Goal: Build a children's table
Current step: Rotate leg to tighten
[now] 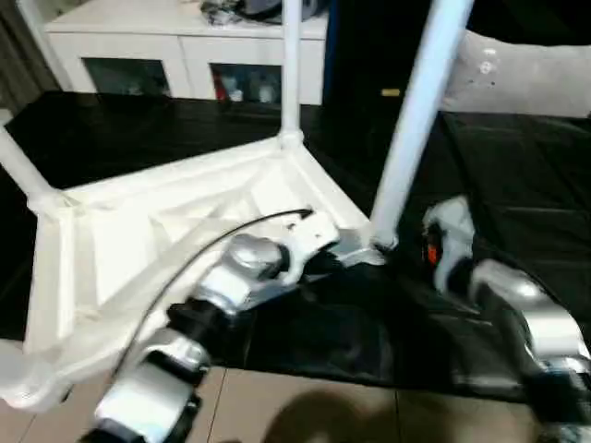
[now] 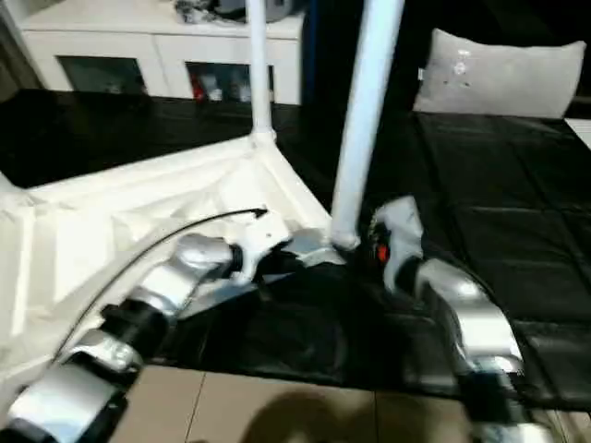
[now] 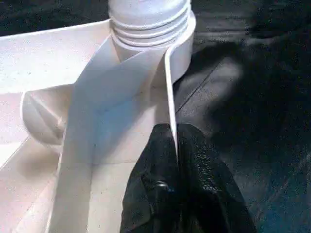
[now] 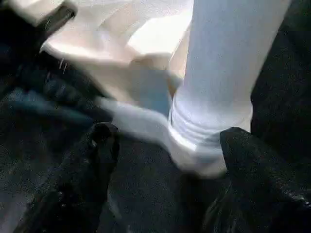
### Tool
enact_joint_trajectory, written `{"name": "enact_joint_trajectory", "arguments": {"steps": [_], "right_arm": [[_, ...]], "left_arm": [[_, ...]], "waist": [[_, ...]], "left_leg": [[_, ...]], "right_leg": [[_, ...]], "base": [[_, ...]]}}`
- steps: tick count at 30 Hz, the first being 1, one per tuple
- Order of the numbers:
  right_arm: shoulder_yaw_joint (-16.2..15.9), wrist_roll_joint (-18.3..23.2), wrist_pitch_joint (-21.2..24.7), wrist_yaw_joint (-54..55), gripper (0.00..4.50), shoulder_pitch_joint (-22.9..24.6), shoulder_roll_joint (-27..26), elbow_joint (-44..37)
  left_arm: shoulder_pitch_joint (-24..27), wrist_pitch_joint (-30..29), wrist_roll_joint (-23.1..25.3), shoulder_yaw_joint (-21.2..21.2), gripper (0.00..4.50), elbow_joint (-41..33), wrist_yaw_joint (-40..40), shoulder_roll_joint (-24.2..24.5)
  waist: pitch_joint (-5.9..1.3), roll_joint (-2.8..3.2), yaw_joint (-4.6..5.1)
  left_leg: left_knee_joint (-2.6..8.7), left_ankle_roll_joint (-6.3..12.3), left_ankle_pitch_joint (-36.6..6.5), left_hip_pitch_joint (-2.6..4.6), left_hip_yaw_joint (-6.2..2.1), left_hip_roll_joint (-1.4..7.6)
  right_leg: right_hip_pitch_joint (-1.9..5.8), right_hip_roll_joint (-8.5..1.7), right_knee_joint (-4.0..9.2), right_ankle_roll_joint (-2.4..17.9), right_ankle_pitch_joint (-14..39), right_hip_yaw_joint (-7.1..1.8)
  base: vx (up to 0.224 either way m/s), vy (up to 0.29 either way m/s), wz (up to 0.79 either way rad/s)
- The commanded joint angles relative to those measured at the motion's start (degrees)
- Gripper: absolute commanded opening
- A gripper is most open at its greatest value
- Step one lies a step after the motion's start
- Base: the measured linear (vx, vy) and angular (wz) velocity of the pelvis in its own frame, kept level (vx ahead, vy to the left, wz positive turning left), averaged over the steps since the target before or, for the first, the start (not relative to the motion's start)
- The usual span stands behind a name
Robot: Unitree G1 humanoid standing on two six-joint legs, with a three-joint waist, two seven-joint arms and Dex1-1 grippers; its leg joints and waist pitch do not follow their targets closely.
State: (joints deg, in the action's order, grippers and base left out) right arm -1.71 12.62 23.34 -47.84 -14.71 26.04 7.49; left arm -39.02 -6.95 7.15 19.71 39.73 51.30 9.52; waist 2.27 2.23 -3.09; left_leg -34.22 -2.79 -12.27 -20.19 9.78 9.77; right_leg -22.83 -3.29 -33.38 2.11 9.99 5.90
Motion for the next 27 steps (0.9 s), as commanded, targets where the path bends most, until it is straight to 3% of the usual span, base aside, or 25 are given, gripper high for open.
{"name": "enact_joint_trajectory", "arguments": {"steps": [1, 2, 3, 4, 5, 8, 9, 11, 13, 15, 19, 27], "right_arm": [[-0.6, 0.1, -2.5, -5.2, 3.61, -0.2, 2.4, -1.7], [-0.6, 0.1, -2.5, -5.2, 3.61, -0.2, 2.4, -1.7], [-0.6, 0.3, -3.2, -6.7, 3.61, -0.3, 3.3, -1.4], [-0.6, 0.4, -3.5, -7.6, 3.61, -0.3, 3.8, -1.1], [-0.5, 0.5, -4.7, -8.7, 3.61, -0.6, 4.4, -0.4], [-1.0, 1.5, -7.7, -12.9, 3.61, -0.9, 6.3, 0.8], [-1.4, 2.4, -8.1, -15.6, 3.61, -1.0, 7.4, 1.2], [-1.5, 2.9, -7.9, -16.8, 3.61, -1.1, 7.7, 1.3], [-2.2, 4.3, -7.2, -21.0, 3.61, -0.8, 8.7, 0.6], [-2.5, 4.7, -7.0, -21.9, 3.35, -0.7, 8.9, 0.5], [-4.3, 8.3, -2.3, -27.8, 3.09, 0.0, 10.3, -2.1], [-5.6, 8.6, -1.4, -28.5, 2.35, -0.4, 9.0, -1.1]], "left_arm": [[1.4, 2.5, 1.7, 3.5, 0.0, -0.8, 7.1, 2.9], [1.4, 2.5, 1.7, 3.5, 0.0, -0.8, 7.1, 2.9], [1.6, 3.6, 1.5, 4.2, 0.0, -1.3, 9.3, 3.9], [1.7, 4.3, 1.4, 4.6, 0.0, -1.5, 10.5, 4.5], [2.0, 5.2, 1.2, 5.4, 0.0, -2.2, 13.1, 5.6], [2.3, 9.5, 1.0, 7.3, 0.0, -3.0, 18.9, 8.3], [2.0, 11.4, 1.7, 8.1, 0.0, -2.4, 20.7, 9.6], [1.9, 12.3, 1.9, 8.5, 0.0, -2.1, 21.6, 10.1], [1.7, 14.3, 2.1, 9.1, 0.0, -2.1, 24.2, 11.3], [1.6, 14.7, 2.1, 9.3, 0.0, -2.1, 24.8, 11.5], [1.6, 16.2, 1.4, 9.8, 0.0, -3.0, 27.5, 12.5], [2.1, 16.6, 0.8, 9.9, 0.0, -3.6, 28.4, 12.0]], "waist": [[-3.26, -0.81, -0.42], [-3.25, -0.78, -0.46], [-3.23, -1.3, -0.41], [-3.14, -0.92, -0.67], [-3.18, -1.31, -0.62], [-3.27, -0.98, -1.1], [-3.29, -1.51, -1.21], [-3.27, -1.17, -1.92], [-3.3, -1.41, -2.31], [-3.31, -1.27, -2.5], [-3.31, -1.37, -2.79], [-3.4, -1.41, -3.27]], "left_leg": [[3.39, 7.58, -5.4, -0.53, -1.24, 3.04], [3.41, 7.49, -5.7, -0.36, -1.21, 3.15], [3.41, 7.45, -5.8, -0.37, -1.14, 3.2], [3.53, 7.18, -6.2, -0.26, -1.19, 3.35], [3.53, 7.08, -6.1, -0.18, -1.12, 3.39], [3.56, 7.16, -5.7, -0.16, -1.2, 3.69], [3.53, 7.31, -5.5, -0.08, -1.03, 3.72], [3.5, 7.39, -5.3, -0.08, -1.0, 3.77], [3.54, 7.17, -5.0, -0.04, -0.95, 3.88], [3.54, 7.26, -5.0, -0.05, -1.0, 3.93], [3.5, 7.34, -4.8, -0.1, -0.98, 3.91], [3.47, 6.16, -4.5, 0.0, -0.89, 3.75]], "right_leg": [[3.78, -5.56, 5.02, 6.8, 17.3, -3.16], [3.67, -5.53, 5.07, 6.9, 17.8, -3.15], [3.66, -5.48, 5.08, 6.8, 18.1, -3.21], [3.52, -5.61, 5.03, 7.0, 18.9, -3.27], [3.52, -5.57, 5.01, 7.1, 18.6, -3.29], [3.47, -5.76, 4.48, 8.3, 15.8, -3.44], [3.48, -5.68, 4.4, 8.7, 14.7, -3.46], [3.51, -5.84, 4.22, 8.8, 14.9, -3.48], [3.55, -5.82, 4.11, 8.8, 14.9, -3.47], [3.58, -5.91, 4.08, 8.8, 14.9, -3.45], [3.59, -5.88, 4.15, 8.1, 16.0, -3.39], [3.44, -5.83, 4.3, 7.4, 17.2, -3.39]], "base": [[0.0, 0.0, 0.0], [0.0, 0.0, 0.0], [0.0, 0.0, 0.0], [0.0, 0.0, 0.0], [0.0, 0.0, 0.0], [0.0, 0.0, 0.0], [0.0, 0.0, 0.0], [0.0, 0.0, 0.0], [0.0, 0.0, 0.0], [0.0, 0.0, 0.0], [0.0, 0.0, 0.0], [0.0, 0.0, 0.0]]}}
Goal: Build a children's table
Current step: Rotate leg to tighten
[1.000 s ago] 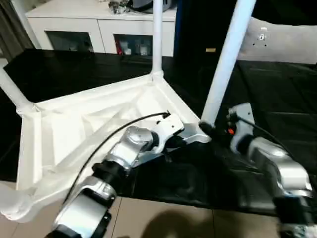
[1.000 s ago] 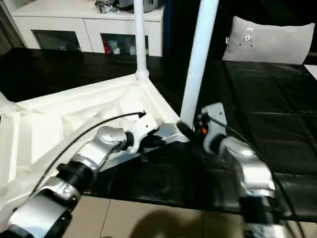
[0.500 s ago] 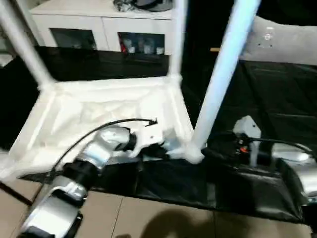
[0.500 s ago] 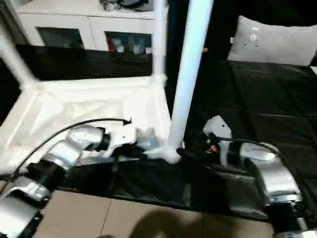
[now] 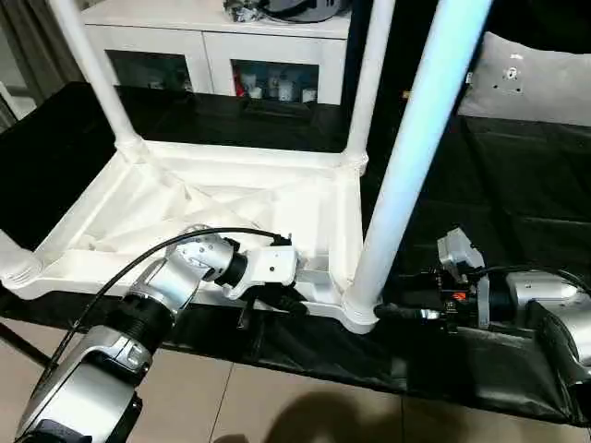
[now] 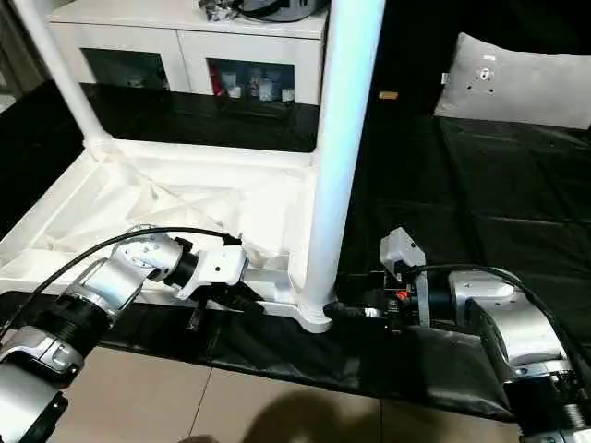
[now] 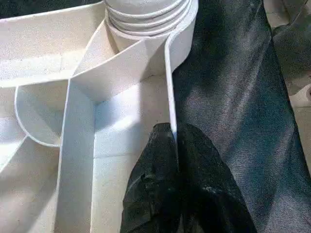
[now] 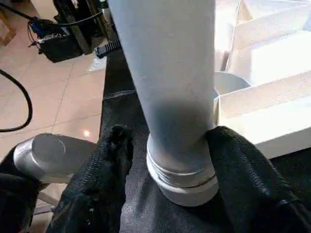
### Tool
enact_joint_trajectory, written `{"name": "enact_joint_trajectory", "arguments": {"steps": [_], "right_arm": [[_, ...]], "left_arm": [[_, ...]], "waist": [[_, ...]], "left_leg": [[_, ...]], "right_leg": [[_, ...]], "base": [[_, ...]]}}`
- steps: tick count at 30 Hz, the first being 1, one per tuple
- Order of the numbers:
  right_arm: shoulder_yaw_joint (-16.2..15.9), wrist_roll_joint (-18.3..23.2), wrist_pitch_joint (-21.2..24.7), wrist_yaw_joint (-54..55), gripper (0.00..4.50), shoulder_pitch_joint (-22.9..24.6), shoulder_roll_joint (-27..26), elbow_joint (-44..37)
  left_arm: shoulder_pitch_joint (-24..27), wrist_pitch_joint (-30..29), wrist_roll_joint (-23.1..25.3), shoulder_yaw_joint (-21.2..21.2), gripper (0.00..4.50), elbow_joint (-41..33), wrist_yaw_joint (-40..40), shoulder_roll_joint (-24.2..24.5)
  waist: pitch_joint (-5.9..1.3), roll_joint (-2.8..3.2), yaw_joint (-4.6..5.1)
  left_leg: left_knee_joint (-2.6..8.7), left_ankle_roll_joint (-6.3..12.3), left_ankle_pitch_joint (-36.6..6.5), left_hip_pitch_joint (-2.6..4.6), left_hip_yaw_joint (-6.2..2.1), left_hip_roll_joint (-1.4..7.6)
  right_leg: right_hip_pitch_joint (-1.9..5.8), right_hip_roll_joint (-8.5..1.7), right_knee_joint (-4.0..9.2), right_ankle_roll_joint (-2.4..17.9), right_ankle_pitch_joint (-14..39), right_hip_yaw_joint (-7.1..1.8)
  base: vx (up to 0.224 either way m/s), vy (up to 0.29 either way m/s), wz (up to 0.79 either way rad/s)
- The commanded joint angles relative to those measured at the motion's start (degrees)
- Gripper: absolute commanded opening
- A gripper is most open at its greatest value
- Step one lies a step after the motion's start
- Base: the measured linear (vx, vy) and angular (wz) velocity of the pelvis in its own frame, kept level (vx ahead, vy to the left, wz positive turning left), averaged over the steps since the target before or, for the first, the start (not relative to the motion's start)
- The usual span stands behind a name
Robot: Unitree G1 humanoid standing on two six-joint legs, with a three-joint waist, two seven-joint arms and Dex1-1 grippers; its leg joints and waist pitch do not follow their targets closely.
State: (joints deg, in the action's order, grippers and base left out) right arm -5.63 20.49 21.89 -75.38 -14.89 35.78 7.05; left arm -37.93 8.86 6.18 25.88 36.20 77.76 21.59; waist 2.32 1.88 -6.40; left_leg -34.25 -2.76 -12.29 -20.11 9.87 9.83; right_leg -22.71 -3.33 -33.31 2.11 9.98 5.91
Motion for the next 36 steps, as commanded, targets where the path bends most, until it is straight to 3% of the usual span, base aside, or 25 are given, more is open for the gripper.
{"name": "enact_joint_trajectory", "arguments": {"steps": [1, 9, 13, 16, 18, 19, 22, 36], "right_arm": [[-2.0, 0.9, 0.6, -1.3, 2.35, -0.5, -0.8, -0.4], [-2.8, -0.1, 1.2, 0.6, 1.68, -1.8, -2.8, 1.9], [-2.8, -0.5, 0.9, 1.4, 1.29, -1.8, -3.3, 1.9], [-2.2, -1.9, -1.1, 3.9, 1.29, -2.2, -4.3, 2.5], [-1.2, -0.7, 0.2, 4.2, 1.29, -2.9, -4.9, 3.3], [-0.1, 1.2, 2.2, 3.8, 1.56, -3.5, -5.2, 3.4], [0.3, 2.2, 3.1, 2.9, 1.76, -3.7, -4.8, 2.4], [-0.3, -0.3, 0.4, 4.1, 2.98, -4.5, -5.5, 4.0]], "left_arm": [[1.0, 1.0, 1.8, 3.6, 0.0, 0.1, 2.1, -0.3], [2.3, -0.4, 1.0, 2.8, 0.0, -1.0, 2.0, -0.5], [2.9, -1.2, 0.7, 2.4, 0.0, -1.5, 1.6, -0.6], [3.6, -1.4, 0.8, 2.2, 0.0, -1.9, 1.1, -0.5], [3.8, -1.4, 0.9, 2.2, 0.0, -2.2, 0.9, -0.4], [4.0, -1.5, 1.0, 2.1, 0.0, -2.4, 0.9, -0.3], [3.7, -1.6, 1.2, 2.0, 0.0, -2.2, 0.6, -0.4], [3.0, -0.9, 2.1, 1.8, 0.0, -1.0, -0.6, -0.4]], "waist": [[-3.52, -1.14, -0.02], [-3.54, -1.49, -0.01], [-3.38, -1.39, 0.22], [-3.29, -1.41, 0.58], [-3.19, -1.29, 0.79], [-3.16, -1.32, 0.98], [-3.22, -1.17, 1.17], [-3.5, -1.09, 0.68]], "left_leg": [[3.49, 6.21, -3.8, -0.17, -1.01, 3.69], [3.43, 6.11, -3.7, -0.24, -0.92, 3.63], [3.55, 5.76, -4.6, -0.13, -0.93, 3.57], [3.66, 5.09, -5.7, -0.05, -0.97, 3.49], [3.72, 4.98, -6.3, -0.02, -0.98, 3.37], [3.72, 4.95, -6.7, -0.04, -0.98, 3.32], [3.71, 4.94, -7.0, 0.01, -1.05, 3.49], [3.64, 5.03, -5.5, 0.11, -0.99, 3.71]], "right_leg": [[3.4, -5.76, 4.08, 7.5, 16.3, -3.4], [3.44, -5.83, 4.06, 7.4, 16.8, -3.35], [3.33, -5.74, 4.35, 6.8, 18.6, -3.27], [3.25, -5.83, 4.64, 6.1, 20.9, -3.24], [3.24, -5.69, 4.84, 5.6, 22.1, -3.19], [3.3, -5.71, 4.99, 5.6, 22.9, -3.13], [3.23, -5.61, 5.01, 5.6, 23.0, -3.11], [3.26, -5.79, 4.34, 7.4, 18.3, -3.38]], "base": [[0.0, 0.0, 0.0], [0.0, 0.0, 0.0], [0.0, 0.0, 0.0], [0.0, 0.0, 0.0], [0.0, 0.0, 0.0], [0.0, 0.0, 0.0], [0.0, 0.0, 0.0], [0.0, 0.0, 0.0]]}}
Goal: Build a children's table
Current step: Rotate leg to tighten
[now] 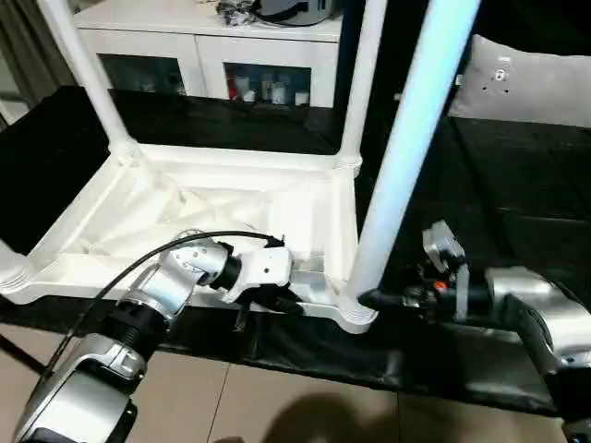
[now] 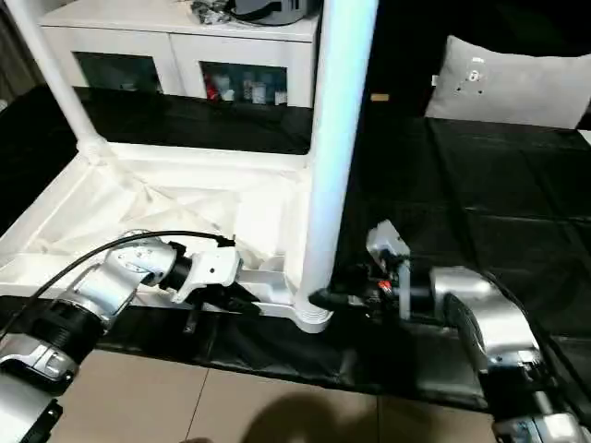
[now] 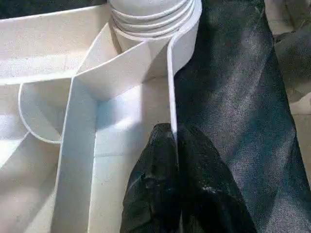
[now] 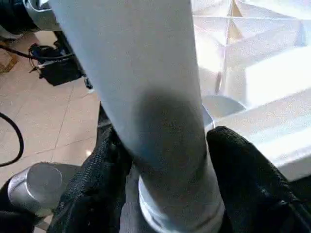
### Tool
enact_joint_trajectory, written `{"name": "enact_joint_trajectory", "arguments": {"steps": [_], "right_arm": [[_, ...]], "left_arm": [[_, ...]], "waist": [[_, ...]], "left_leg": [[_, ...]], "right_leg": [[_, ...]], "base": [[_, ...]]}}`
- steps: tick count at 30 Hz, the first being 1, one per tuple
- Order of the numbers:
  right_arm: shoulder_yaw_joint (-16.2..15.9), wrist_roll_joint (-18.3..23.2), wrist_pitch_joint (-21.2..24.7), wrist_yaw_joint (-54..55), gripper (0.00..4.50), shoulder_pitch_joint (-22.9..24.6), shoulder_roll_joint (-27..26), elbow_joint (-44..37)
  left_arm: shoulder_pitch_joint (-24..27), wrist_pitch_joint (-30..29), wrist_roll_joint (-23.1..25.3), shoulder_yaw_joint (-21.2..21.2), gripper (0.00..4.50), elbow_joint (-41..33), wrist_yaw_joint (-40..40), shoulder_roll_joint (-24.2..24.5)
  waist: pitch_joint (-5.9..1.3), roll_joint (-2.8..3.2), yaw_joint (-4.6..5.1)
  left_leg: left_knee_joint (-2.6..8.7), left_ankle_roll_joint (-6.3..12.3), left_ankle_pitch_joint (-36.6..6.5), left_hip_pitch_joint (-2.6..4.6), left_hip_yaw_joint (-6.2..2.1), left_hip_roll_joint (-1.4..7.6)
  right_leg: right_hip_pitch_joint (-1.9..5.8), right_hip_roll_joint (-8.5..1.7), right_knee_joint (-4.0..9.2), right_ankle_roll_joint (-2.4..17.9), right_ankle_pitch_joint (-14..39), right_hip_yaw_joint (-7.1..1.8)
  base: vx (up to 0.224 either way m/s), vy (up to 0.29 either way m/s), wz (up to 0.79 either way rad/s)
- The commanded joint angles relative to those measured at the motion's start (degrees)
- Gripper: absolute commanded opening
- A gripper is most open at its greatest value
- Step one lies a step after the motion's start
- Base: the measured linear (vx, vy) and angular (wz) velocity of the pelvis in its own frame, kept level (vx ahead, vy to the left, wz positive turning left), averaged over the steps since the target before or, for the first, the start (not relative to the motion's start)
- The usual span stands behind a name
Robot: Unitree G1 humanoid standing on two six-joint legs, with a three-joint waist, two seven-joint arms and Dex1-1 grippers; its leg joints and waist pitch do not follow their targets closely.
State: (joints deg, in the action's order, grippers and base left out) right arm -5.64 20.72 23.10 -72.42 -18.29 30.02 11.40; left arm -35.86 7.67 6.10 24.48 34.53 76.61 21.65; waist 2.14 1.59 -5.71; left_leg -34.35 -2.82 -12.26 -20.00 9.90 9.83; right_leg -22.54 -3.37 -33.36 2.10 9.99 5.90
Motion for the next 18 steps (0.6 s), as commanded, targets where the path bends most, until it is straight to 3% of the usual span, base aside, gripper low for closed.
{"name": "enact_joint_trajectory", "arguments": {"steps": [1, 2, 3, 6, 10, 18], "right_arm": [[-0.4, -0.8, -1.1, 1.2, 3.05, -1.1, 0.2, -0.3], [-0.5, -0.7, -0.9, 1.1, 3.17, -1.1, 0.2, -0.3], [-0.6, -0.3, -0.2, 0.7, 2.77, -1.1, 0.2, -0.3], [-0.5, -0.1, 0.6, 0.5, 2.72, -1.2, 0.3, 0.0], [-0.6, 0.2, 1.0, -0.2, 2.22, -1.1, 0.5, 0.1], [-1.4, 0.1, 3.0, 1.7, 2.06, 0.1, -0.2, -1.8]], "left_arm": [[0.9, 0.3, 2.2, 3.2, 0.0, 0.7, 0.6, -0.5], [0.9, 0.3, 2.2, 3.2, 0.0, 0.7, 0.6, -0.5], [0.9, 0.3, 2.2, 3.1, 0.0, 0.8, 0.5, -0.5], [0.9, 0.4, 2.3, 3.1, 0.0, 0.9, 0.5, -0.4], [0.9, 0.5, 2.5, 3.1, 0.0, 1.0, 0.3, -0.4], [1.5, -1.3, 2.3, 3.0, 0.0, 0.3, -0.2, -1.0]], "waist": [[-3.29, -0.78, -0.06], [-3.35, -0.79, -0.1], [-3.34, -0.83, -0.12], [-3.3, -0.81, -0.3], [-3.24, -0.88, -0.31], [-3.23, -0.83, -0.33]], "left_leg": [[3.77, 5.03, -5.4, 0.01, -1.06, 3.76], [3.75, 5.06, -5.1, -0.06, -1.07, 3.77], [3.76, 5.1, -5.0, -0.05, -1.07, 3.8], [3.72, 5.24, -5.3, -0.08, -1.0, 3.72], [3.78, 4.92, -5.7, -0.06, -1.03, 3.7], [3.83, 4.92, -5.5, -0.05, -1.09, 3.74]], "right_leg": [[3.05, -5.72, 4.32, 7.6, 18.0, -3.38], [3.13, -5.72, 4.16, 7.8, 17.0, -3.41], [3.12, -5.76, 4.14, 7.9, 16.7, -3.42], [3.2, -5.83, 4.17, 8.0, 17.0, -3.4], [3.19, -5.82, 4.4, 7.2, 18.7, -3.38], [3.17, -5.8, 4.35, 7.2, 18.4, -3.39]], "base": [[0.0, 0.0, 0.0], [0.0, 0.0, 0.0], [0.0, 0.0, 0.0], [0.0, 0.0, 0.0], [0.0, 0.0, 0.0], [0.0, 0.0, 0.0]]}}
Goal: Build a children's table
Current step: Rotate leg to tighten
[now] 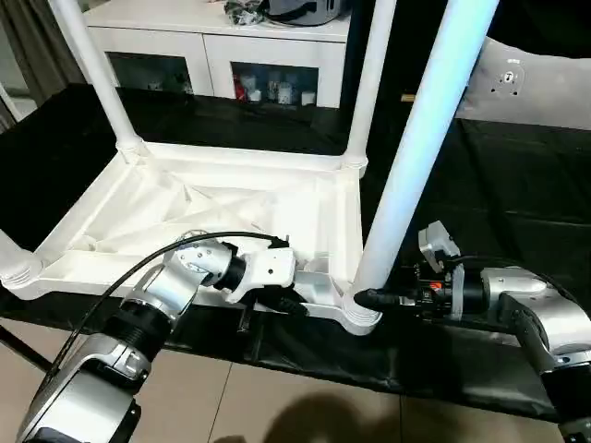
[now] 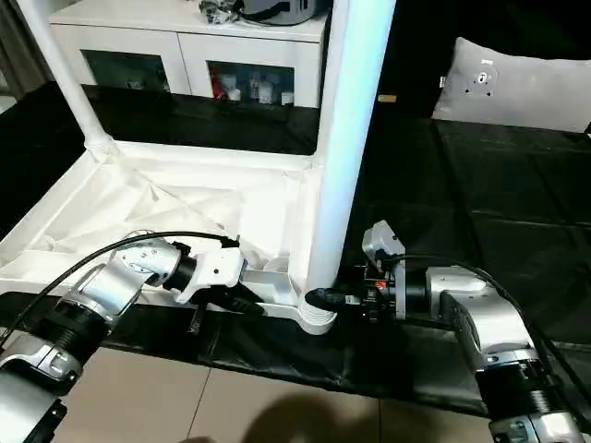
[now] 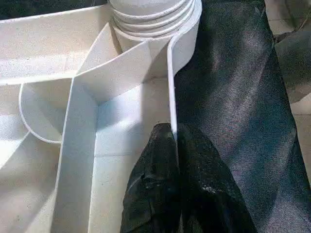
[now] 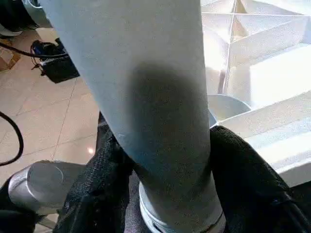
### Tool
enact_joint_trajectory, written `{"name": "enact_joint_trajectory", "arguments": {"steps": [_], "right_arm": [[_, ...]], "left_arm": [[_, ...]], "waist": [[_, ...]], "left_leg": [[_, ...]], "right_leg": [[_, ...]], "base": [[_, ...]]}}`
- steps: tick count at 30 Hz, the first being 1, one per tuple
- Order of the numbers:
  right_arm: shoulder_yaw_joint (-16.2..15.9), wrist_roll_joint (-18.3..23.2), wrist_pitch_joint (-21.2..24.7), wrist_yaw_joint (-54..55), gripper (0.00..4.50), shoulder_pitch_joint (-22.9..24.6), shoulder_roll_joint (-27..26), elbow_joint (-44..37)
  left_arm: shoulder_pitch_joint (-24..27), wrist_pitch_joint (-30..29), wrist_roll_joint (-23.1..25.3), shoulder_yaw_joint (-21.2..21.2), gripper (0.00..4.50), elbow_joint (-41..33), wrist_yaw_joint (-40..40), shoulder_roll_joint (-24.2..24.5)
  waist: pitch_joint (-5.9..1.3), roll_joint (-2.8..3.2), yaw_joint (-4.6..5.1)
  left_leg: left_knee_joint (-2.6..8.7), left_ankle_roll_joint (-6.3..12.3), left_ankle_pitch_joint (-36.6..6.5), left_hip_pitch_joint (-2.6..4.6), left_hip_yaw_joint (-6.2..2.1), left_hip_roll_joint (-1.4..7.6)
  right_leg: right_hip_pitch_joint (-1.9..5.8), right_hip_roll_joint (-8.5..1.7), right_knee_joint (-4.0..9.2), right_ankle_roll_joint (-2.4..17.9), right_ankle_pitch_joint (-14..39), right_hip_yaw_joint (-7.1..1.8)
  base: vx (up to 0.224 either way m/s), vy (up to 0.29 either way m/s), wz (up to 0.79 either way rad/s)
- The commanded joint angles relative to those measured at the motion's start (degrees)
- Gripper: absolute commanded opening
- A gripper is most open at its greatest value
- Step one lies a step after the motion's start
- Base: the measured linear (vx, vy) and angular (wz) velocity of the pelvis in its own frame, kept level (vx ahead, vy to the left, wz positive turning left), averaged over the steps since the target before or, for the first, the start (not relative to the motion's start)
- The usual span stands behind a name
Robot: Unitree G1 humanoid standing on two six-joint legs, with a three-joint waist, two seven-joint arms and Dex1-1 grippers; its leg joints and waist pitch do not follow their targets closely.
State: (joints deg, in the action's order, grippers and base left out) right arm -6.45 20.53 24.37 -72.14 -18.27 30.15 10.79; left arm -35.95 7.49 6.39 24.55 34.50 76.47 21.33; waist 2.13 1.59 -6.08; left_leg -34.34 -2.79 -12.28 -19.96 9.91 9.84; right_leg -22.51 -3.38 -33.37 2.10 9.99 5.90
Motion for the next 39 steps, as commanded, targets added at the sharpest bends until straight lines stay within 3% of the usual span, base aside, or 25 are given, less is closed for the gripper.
{"name": "enact_joint_trajectory", "arguments": {"steps": [1, 4, 7, 8, 10, 12, 13, 14, 15, 18, 19, 24, 34, 39], "right_arm": [[-0.8, -0.1, 2.1, 2.7, 2.06, 0.3, -0.8, -1.6], [-0.1, -2.1, 4.1, 10.9, 2.05, -0.1, -4.3, -2.0], [2.6, -4.0, 6.9, 22.7, 2.04, -2.4, -9.5, 0.3], [3.9, -4.4, 8.4, 27.2, 2.04, -3.3, -11.5, 1.2], [6.3, -7.2, 10.8, 40.1, 2.03, -6.0, -16.9, 4.3], [6.7, -7.8, 10.3, 43.2, 2.03, -6.7, -18.7, 5.3], [6.5, -8.3, 7.6, 45.0, 2.03, -7.4, -20.5, 6.8], [6.1, -8.5, 6.1, 45.0, 2.38, -7.5, -20.9, 7.3], [6.1, -8.5, 6.1, 45.0, 2.58, -7.5, -20.9, 7.3], [6.4, -8.1, 4.5, 44.4, 2.75, -7.1, -21.8, 6.9], [6.6, -8.0, 4.3, 43.5, 3.05, -6.7, -21.7, 6.1], [7.6, -6.6, 2.4, 39.8, 3.48, -5.0, -19.6, 3.7], [6.8, -4.1, -0.2, 21.5, 4.24, -2.0, -7.2, 0.3], [3.9, -5.9, -6.3, 12.4, 4.24, -1.7, -1.2, 1.7]], "left_arm": [[1.7, -2.1, 1.8, 2.7, 0.0, 0.1, -0.4, -1.0], [2.2, -8.3, 0.6, 1.1, 0.0, -1.4, -3.0, -3.0], [1.7, -13.2, 0.1, -0.8, 0.0, -1.3, -8.5, -6.1], [1.4, -15.0, 0.0, -1.5, 0.0, -1.2, -10.9, -7.4], [0.2, -19.8, -0.2, -3.7, 0.0, -0.3, -19.0, -12.6], [-0.4, -21.2, 0.1, -4.3, 0.0, 0.2, -22.5, -14.7], [-1.4, -22.2, 1.0, -4.7, 0.0, 1.1, -26.6, -17.3], [-1.7, -22.3, 1.4, -4.7, 0.0, 1.5, -27.9, -18.2], [-1.7, -22.3, 1.4, -4.7, 0.0, 1.5, -27.9, -18.2], [-2.2, -22.3, 1.9, -4.7, 0.0, 1.5, -29.7, -19.9], [-2.4, -21.6, 2.4, -4.5, 0.0, 1.6, -30.0, -20.0], [-2.2, -19.6, 4.1, -3.7, 0.0, 1.6, -29.0, -17.1], [-1.1, -12.0, 3.9, -1.9, 0.0, 2.3, -18.5, -9.1], [-0.7, -5.0, 3.1, 0.6, 0.0, 2.6, -9.5, -4.8]], "waist": [[-3.13, -0.84, 0.11], [-2.81, -0.56, 0.56], [-1.93, -0.78, 1.9], [-2.01, -0.41, 2.45], [-2.19, -0.18, 4.41], [-2.25, -0.02, 5.19], [-2.57, 0.05, 5.71], [-2.71, 0.59, 6.09], [-2.71, 0.22, 6.2], [-2.78, -0.05, 6.13], [-2.82, -0.2, 5.91], [-3.07, 0.04, 5.05], [-3.23, 0.11, 3.44], [-3.24, -0.04, 2.83]], "left_leg": [[3.88, 4.63, -5.9, -0.01, -1.08, 3.76], [4.13, 3.49, -7.4, 0.21, -1.13, 3.66], [4.08, 1.7, -12.9, 0.97, -1.31, 2.72], [4.03, 0.95, -13.9, 1.22, -1.55, 2.5], [4.31, -0.07, -14.8, 0.62, -2.1, 2.74], [4.22, -0.06, -16.6, 0.94, -2.26, 2.8], [4.23, 0.67, -16.6, 0.86, -2.25, 2.9], [4.36, 1.31, -15.8, 0.63, -2.27, 3.14], [4.36, 1.65, -15.5, 0.32, -2.22, 3.14], [4.15, 3.74, -13.1, 0.14, -1.72, 2.88], [4.03, 4.41, -12.1, 0.17, -1.56, 2.84], [4.12, 5.28, -9.0, -0.08, -1.57, 3.2], [4.07, 6.79, -6.7, -0.1, -1.45, 3.75], [3.94, 6.52, -6.3, -0.18, -1.3, 3.75]], "right_leg": [[3.07, -5.81, 4.45, 7.1, 19.0, -3.39], [2.9, -5.83, 4.81, 6.9, 21.7, -3.33], [2.61, -5.8, 6.66, 3.2, 34.5, -2.54], [2.58, -5.79, 7.11, 1.8, 37.2, -2.11], [2.79, -5.53, 7.04, 1.9, 34.9, -1.6], [2.8, -5.64, 7.33, 1.7, 34.5, -1.34], [3.03, -5.89, 7.28, 2.6, 31.8, -1.5], [3.15, -5.92, 7.04, 4.0, 28.1, -1.55], [3.3, -5.87, 7.03, 4.3, 26.7, -1.56], [3.3, -5.94, 6.65, 6.3, 23.7, -2.04], [3.27, -5.91, 6.67, 6.4, 23.8, -2.11], [3.48, -5.84, 6.05, 7.1, 20.4, -2.29], [3.69, -5.96, 5.04, 9.1, 14.6, -2.63], [3.65, -6.05, 4.83, 9.3, 14.4, -2.6]], "base": [[0.0, 0.0, 0.0], [0.0, 0.0, 0.0], [0.0, 0.0, 0.0], [0.0, 0.0, 0.0], [0.0, 0.0, 0.0], [0.0, 0.0, 0.0], [0.0, 0.0, 0.0], [0.0, 0.0, 0.0], [0.0, 0.0, 0.0], [0.0, 0.0, 0.0], [0.0, 0.0, 0.0], [0.0, 0.0, 0.0], [0.0, 0.0, 0.0], [0.0, 0.0, 0.0]]}}
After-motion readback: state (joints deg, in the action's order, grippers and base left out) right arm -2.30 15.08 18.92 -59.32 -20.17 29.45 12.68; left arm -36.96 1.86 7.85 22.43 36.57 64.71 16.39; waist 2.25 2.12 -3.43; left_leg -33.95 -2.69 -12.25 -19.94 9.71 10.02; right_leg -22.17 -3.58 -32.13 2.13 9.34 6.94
